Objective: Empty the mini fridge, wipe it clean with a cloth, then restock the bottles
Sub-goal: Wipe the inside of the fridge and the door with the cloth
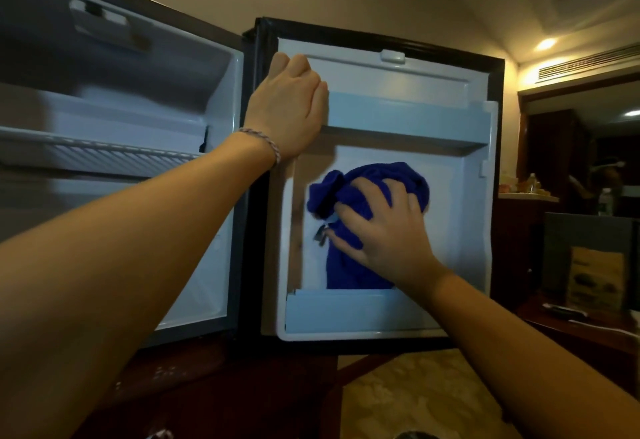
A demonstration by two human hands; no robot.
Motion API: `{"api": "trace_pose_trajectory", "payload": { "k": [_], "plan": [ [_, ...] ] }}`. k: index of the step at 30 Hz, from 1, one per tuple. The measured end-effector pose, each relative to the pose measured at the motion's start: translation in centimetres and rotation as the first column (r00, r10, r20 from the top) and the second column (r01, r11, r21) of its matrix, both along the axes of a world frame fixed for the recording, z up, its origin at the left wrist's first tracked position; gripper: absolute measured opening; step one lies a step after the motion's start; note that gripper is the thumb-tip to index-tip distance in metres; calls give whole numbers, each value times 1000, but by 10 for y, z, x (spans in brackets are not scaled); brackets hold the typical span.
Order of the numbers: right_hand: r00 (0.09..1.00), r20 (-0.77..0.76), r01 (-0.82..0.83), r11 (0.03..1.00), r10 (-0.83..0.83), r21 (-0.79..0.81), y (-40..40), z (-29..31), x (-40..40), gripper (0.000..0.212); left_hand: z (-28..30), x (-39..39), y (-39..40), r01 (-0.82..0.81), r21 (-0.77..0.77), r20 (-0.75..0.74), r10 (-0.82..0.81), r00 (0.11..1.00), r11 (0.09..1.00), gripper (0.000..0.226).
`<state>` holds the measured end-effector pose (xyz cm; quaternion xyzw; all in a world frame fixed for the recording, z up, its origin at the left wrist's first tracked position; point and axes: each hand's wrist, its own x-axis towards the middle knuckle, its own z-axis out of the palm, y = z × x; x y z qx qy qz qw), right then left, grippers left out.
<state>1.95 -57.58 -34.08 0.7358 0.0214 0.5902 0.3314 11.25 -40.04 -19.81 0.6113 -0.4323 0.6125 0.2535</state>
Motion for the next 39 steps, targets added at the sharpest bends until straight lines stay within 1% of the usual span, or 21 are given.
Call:
{"api": "trace_pose_trajectory", "payload": {
  "k": [2,6,8,10,14,16,19,21,24,29,31,35,39],
  "plan": [
    [999,45,14,998,-16,54,-24,6,-8,41,0,0,0,3,0,1,-3,1000,1000,40],
    [994,75,58,949,-85,310,-57,21,-24,50,-1,1,-4,3,-14,4,-3,1000,1000,41],
    [987,116,58,930,-107,363,-54,23,-21,52,-2,2,-6,3,-25,3,-3,1000,1000,41],
    [983,160,20,913,-93,406,-46,20,-14,52,-1,3,-8,-7,-26,1,7,1000,1000,41],
    [967,255,-110,866,-21,488,-35,12,-1,49,-1,3,-11,-29,-26,-9,29,1000,999,41],
    [962,272,-113,866,-27,486,-30,9,3,46,-1,4,-11,-24,-32,-6,24,1000,999,41],
    [968,246,-71,899,-41,432,-20,6,7,43,-1,4,-11,-19,-31,-4,19,1000,999,40],
    [975,221,-82,935,4,345,-8,3,13,42,0,4,-12,-18,-31,-5,18,1000,999,39],
    [983,156,-119,979,93,165,12,0,23,39,-1,7,-12,-11,-46,4,11,1000,999,37],
    [988,66,-144,986,139,83,0,13,22,36,1,10,-11,-43,-18,19,43,999,999,40],
    [984,77,-169,980,161,108,-14,15,19,36,1,11,-12,-58,-17,25,59,998,998,41],
    [964,186,-234,936,189,265,-33,16,10,36,0,10,-13,-63,-30,20,64,998,998,43],
    [953,235,-262,914,194,309,-30,13,11,33,-1,8,-14,-53,-45,18,54,998,998,42]
  ]
}}
